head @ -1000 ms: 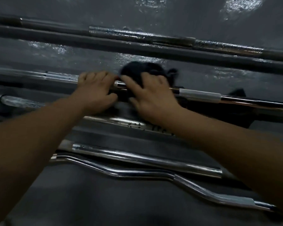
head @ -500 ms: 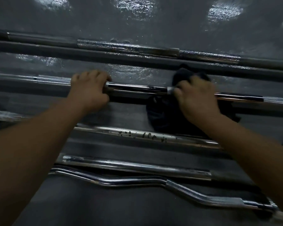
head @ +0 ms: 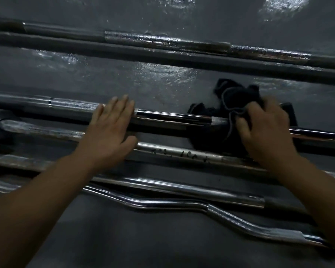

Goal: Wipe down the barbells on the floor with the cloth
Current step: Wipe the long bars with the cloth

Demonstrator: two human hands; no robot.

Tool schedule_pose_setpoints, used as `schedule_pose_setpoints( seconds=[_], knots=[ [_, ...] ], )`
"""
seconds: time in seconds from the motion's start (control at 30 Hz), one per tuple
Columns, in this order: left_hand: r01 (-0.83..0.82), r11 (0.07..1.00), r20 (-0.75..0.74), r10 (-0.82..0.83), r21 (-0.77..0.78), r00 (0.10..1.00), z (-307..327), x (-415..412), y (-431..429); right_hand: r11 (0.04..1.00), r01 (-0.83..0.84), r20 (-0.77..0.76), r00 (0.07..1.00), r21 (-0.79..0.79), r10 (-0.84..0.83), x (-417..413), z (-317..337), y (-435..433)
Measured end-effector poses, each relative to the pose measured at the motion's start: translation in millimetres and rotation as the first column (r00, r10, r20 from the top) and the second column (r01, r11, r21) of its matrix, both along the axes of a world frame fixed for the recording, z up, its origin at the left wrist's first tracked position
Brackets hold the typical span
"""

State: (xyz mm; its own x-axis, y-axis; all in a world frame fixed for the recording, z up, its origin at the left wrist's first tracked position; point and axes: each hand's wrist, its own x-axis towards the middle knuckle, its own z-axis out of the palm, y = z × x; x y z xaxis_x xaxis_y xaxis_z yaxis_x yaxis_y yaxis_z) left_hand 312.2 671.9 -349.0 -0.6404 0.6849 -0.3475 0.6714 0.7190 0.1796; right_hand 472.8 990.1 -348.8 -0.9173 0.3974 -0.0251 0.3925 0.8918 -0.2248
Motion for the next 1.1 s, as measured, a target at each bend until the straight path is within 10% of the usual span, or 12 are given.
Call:
schedule_pose_setpoints(
  seconds=[0.23, 0.7, 0.93, 1.1],
  knots=[
    [-0.053, 0.998, -0.023, 0.053, 0.02, 0.998, -4.6, -18.2, 17.6, 0.788, -0.609, -0.144, 0.791, -0.092, 0.594, -122.4, -13.9, -103.6],
    [-0.09, 0.996, -0.073, 0.091, 0.025, 0.993, -7.7, -89.7, 76.1, 0.997, -0.034, -0.1, 0.994, 0.062, 0.04, -23.0, -13.4, 67.0],
    [-0.12, 0.987, -0.047, 0.115, -0.108, 0.992, -3.5, -95.5, 80.1, 0.817, -0.559, -0.193, 0.794, 0.141, 0.577, -155.4, -31.1, -90.8],
    [-0.072, 0.991, 0.009, 0.074, -0.109, 0.997, 1.1, -94.5, 75.5, 0.951, -0.307, -0.292, 0.909, 0.017, 0.299, -75.0, -29.2, -33.7]
  ],
)
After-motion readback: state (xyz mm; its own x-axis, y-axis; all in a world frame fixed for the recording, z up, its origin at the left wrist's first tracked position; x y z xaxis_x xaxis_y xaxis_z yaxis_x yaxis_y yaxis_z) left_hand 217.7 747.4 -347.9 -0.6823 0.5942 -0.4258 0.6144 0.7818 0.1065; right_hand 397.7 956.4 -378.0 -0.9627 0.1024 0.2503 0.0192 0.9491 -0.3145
